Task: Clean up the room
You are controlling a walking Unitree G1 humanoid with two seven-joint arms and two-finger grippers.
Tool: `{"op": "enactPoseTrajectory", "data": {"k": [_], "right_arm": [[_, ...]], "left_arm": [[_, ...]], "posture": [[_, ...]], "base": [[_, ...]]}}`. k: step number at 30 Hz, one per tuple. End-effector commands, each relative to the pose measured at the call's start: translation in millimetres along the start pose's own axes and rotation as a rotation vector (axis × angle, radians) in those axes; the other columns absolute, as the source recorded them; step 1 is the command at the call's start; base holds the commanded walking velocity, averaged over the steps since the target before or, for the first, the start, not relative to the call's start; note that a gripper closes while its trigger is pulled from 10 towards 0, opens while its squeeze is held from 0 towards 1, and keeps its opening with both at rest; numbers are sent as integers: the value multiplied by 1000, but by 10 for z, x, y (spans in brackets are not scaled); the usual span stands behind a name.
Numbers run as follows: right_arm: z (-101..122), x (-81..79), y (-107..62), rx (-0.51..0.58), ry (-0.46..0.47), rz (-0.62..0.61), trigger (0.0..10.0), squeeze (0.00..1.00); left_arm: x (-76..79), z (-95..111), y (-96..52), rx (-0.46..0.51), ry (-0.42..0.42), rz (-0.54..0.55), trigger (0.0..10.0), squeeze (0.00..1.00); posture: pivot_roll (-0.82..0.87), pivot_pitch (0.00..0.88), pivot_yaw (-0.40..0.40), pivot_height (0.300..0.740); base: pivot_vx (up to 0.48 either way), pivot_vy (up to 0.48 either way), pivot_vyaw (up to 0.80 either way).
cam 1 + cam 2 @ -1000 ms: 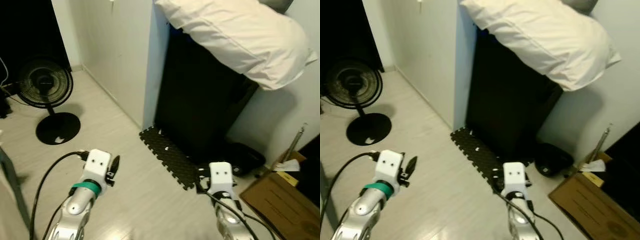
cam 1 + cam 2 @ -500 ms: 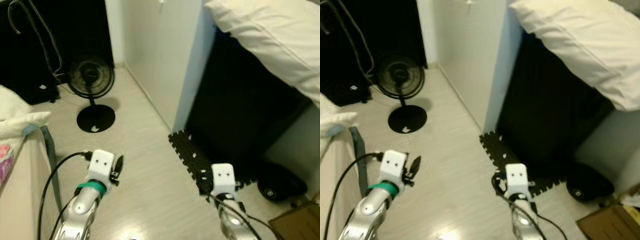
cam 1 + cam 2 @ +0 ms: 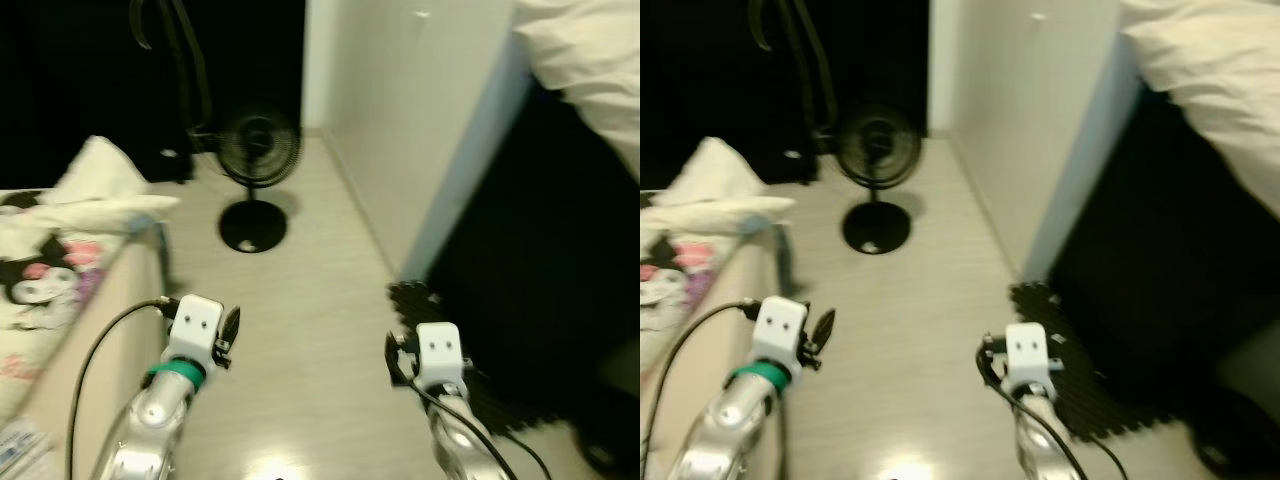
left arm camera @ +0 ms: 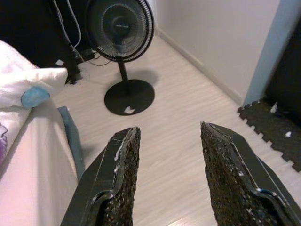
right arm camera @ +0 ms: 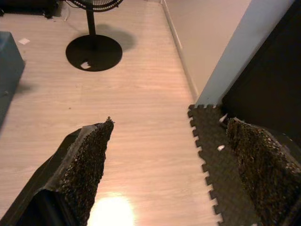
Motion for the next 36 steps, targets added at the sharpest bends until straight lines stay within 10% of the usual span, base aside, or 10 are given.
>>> {"op": "enactPoseTrajectory", "data": {"k": [1,36], "right_arm": [[-46,7,-5,-19,2,-4,10000,0],[-129,-33,-4,-56,28,-15,10000,0]], "left_arm": [[18,-54,3,-23,4,-5,10000,0],[-200,-368,-132,-168,66,87,10000,0]], "posture": [[142,0,0,740],[149,0,3,740]], "base": [[0,0,800],[0,0,800]]}}
Point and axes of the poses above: a point about 5 cm out from each wrist's last joint towards the gripper, its own y axis pointing out of the wrist towards the gripper, its own z axis along the axis of the wrist's last joint, x = y × z, the point moved 5 cm from there along y, pointing out of the wrist towards the gripper, and after that the axes turned 11 degrees about -y, right-handed, at the moved point
